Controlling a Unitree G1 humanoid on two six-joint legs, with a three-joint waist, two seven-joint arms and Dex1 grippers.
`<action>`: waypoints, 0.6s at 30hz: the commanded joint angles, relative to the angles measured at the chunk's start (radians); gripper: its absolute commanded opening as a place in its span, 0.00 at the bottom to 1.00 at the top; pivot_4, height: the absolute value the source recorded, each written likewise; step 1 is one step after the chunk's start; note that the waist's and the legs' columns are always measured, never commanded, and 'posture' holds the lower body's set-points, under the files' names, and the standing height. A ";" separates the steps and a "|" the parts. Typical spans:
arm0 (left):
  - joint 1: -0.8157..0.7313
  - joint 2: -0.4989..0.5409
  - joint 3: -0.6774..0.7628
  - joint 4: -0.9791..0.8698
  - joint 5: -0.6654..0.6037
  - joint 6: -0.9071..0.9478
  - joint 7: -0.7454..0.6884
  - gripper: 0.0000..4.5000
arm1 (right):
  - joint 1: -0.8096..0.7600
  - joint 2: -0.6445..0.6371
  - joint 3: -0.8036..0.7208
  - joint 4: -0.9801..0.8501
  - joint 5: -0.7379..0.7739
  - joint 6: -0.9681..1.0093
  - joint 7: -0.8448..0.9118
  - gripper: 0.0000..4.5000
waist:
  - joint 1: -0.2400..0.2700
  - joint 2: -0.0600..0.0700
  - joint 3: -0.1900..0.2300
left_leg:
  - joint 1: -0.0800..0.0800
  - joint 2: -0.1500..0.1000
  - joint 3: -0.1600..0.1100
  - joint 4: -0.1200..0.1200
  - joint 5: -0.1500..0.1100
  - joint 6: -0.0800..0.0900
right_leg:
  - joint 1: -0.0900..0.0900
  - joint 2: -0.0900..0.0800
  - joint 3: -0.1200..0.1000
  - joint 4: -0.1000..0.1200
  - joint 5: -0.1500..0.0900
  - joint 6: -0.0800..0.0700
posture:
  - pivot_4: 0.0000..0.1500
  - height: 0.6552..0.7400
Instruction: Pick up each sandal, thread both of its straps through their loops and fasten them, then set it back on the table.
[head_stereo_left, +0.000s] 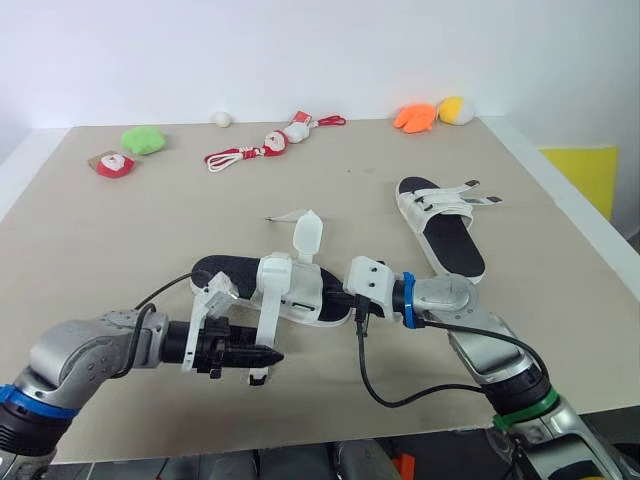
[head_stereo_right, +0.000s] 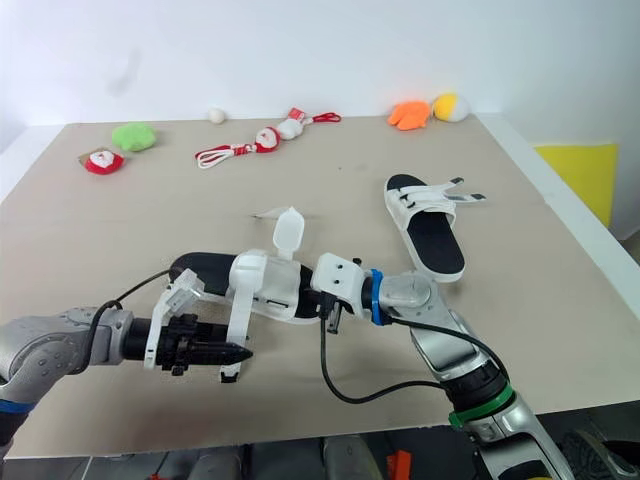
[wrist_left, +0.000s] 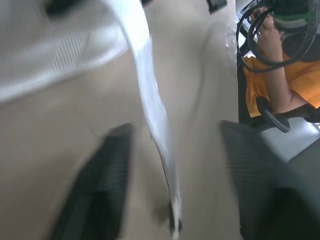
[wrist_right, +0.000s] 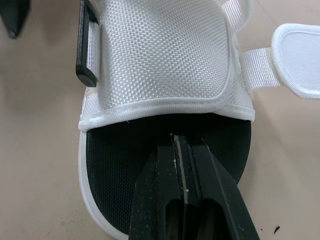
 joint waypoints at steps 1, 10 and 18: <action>-0.028 -0.002 0.060 -0.010 -0.028 -0.002 -0.057 0.12 | 0.022 0.001 0.036 0.024 -0.019 0.026 -0.003 0.00 | 0.000 0.000 0.000 | 0.000 0.000 0.000 0.000 0.000 0.000 | 0.000 0.000 0.000 0.000 0.000 0.000 | 1.00 1.00; -0.170 -0.080 0.168 0.120 -0.098 0.058 -0.040 0.02 | 0.020 0.002 0.033 0.024 -0.018 0.028 -0.009 0.00 | 0.000 0.000 0.000 | 0.000 0.000 0.000 0.000 0.000 0.000 | 0.000 0.000 0.000 0.000 0.000 0.000 | 1.00 1.00; -0.361 -0.200 0.163 0.349 -0.017 0.036 -0.042 0.02 | 0.010 0.021 0.052 0.044 -0.027 0.022 -0.021 0.00 | -0.003 0.000 0.000 | 0.001 0.000 0.000 0.000 0.000 0.000 | 0.001 0.002 0.000 0.000 0.001 0.000 | 1.00 1.00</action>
